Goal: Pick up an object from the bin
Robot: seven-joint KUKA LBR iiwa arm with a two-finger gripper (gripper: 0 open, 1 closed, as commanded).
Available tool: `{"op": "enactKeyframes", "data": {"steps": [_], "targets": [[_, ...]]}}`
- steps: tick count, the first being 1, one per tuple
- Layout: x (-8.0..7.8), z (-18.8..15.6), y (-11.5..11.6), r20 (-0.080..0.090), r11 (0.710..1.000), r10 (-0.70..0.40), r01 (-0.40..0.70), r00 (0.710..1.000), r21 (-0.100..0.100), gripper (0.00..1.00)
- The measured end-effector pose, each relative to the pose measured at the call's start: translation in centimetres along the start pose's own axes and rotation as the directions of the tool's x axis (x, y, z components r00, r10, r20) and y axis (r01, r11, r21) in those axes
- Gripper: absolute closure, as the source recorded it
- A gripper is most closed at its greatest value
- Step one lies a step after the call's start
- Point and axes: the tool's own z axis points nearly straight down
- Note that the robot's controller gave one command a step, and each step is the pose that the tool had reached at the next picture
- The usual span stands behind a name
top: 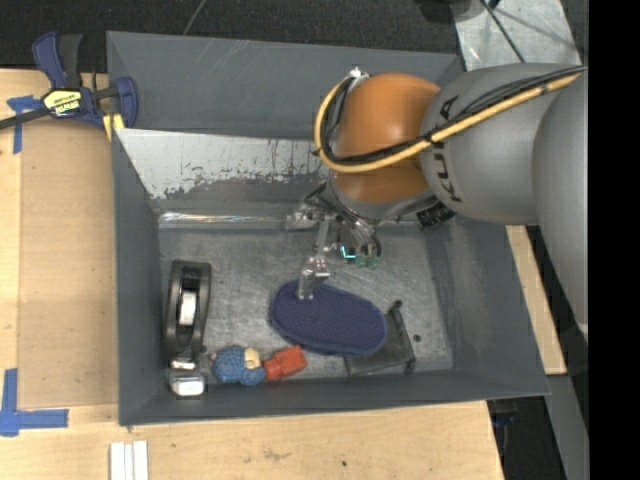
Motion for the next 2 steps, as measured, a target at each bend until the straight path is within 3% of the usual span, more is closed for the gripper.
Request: {"op": "enactKeyframes", "data": {"steps": [1, 2], "targets": [[4.01, 4.24, -0.79, 0.027, 0.999, -0.042, 0.042, 0.999, -0.002, 0.0], [4.55, 4.44, -0.79, 0.003, 0.999, -0.043, 0.043, 0.999, -0.002, 1.0]]}}
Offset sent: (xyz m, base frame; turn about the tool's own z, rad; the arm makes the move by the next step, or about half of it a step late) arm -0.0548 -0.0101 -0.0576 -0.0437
